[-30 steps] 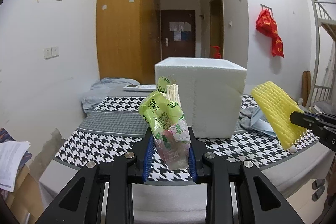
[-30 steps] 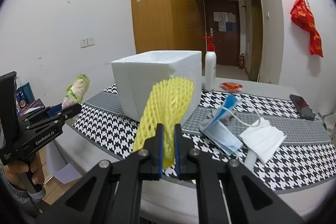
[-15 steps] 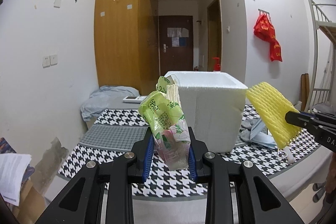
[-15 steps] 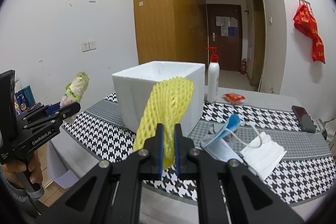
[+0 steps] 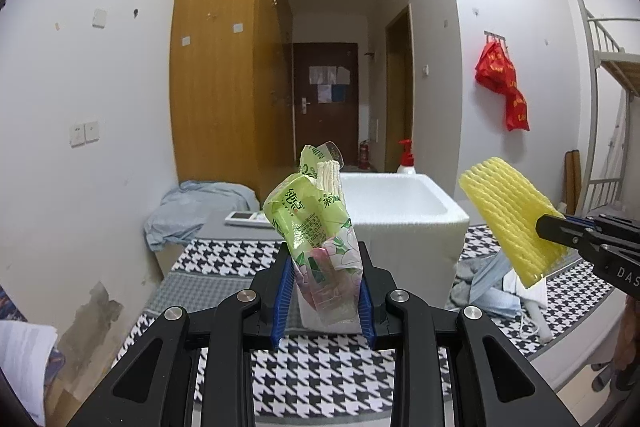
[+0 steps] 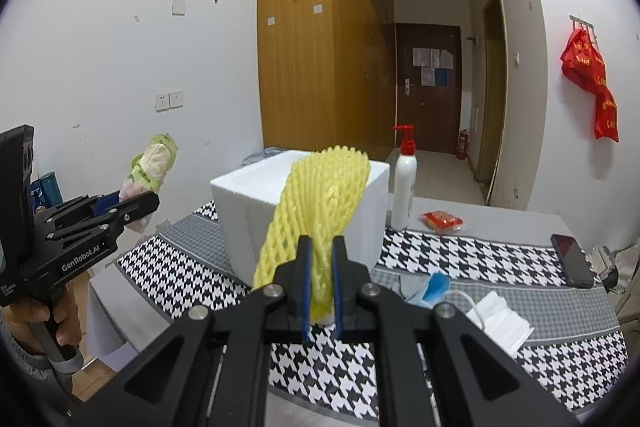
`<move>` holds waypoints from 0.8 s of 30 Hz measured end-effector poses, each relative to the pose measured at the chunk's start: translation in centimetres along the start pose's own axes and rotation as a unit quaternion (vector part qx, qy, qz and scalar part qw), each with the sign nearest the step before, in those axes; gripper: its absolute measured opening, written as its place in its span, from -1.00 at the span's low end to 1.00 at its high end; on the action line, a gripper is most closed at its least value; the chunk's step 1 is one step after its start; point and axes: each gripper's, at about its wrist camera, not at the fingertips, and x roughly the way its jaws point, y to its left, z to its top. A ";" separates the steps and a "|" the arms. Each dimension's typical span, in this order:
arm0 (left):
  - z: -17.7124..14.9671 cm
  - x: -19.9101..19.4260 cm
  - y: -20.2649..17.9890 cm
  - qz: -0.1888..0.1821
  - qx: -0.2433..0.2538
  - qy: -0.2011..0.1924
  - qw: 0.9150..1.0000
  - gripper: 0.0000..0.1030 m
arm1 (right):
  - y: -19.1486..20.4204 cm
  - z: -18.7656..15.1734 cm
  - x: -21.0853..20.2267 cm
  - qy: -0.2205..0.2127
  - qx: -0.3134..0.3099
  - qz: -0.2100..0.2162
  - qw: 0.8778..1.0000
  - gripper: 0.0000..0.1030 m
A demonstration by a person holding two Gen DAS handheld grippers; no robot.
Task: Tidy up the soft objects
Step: 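Carry the yellow net and snack bag over the white foam box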
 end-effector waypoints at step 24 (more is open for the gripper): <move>3.5 3.9 0.5 -0.030 0.000 0.005 1.000 -0.42 | -1.0 3.0 3.3 -0.006 -0.005 0.002 1.000 -0.77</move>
